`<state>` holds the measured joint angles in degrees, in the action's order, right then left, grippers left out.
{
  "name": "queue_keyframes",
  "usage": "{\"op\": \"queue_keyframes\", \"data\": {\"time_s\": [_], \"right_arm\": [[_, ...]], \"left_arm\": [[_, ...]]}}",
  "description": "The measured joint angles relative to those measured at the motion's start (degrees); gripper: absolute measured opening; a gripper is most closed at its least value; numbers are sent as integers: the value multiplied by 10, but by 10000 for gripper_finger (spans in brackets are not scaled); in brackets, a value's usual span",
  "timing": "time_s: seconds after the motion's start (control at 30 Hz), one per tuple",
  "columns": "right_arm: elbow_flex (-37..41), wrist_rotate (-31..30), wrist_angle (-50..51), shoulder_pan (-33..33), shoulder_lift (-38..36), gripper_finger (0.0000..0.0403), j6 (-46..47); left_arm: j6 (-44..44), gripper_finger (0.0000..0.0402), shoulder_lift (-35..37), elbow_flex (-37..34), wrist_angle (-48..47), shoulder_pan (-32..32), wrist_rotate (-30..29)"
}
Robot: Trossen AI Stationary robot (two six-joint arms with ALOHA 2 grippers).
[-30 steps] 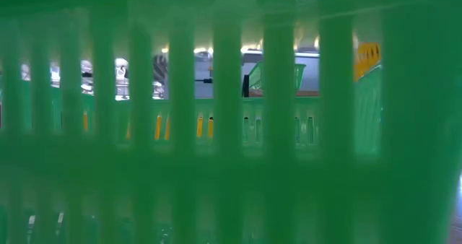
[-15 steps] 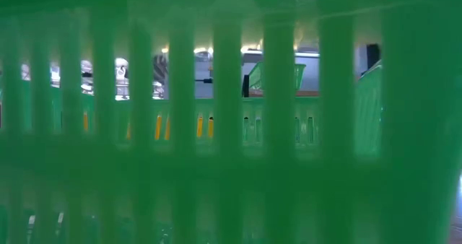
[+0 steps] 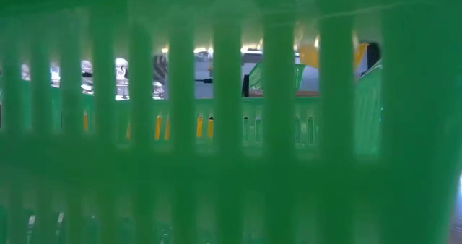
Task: Stack baskets on shelf by color
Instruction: Put the top right yellow bin on the shelf
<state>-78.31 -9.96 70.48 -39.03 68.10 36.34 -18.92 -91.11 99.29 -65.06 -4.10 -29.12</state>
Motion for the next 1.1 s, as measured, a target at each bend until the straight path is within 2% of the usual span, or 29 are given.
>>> {"op": "queue_keyframes", "data": {"time_s": [0.17,0.27,0.53,0.87,1.1], "right_arm": [[0,23,6,-48,40,0,-42],[0,60,-10,-69,65,0,-69],[0,113,-14,-93,120,1,-77],[0,116,-22,-92,137,54,-67],[-27,105,-23,-92,124,62,-66]], "left_arm": [[0,69,0,0,0,-10,0],[0,69,0,0,0,-11,0],[-1,69,0,0,0,-11,0],[-2,69,0,0,0,-11,0],[-4,69,0,0,0,-11,0]]}}
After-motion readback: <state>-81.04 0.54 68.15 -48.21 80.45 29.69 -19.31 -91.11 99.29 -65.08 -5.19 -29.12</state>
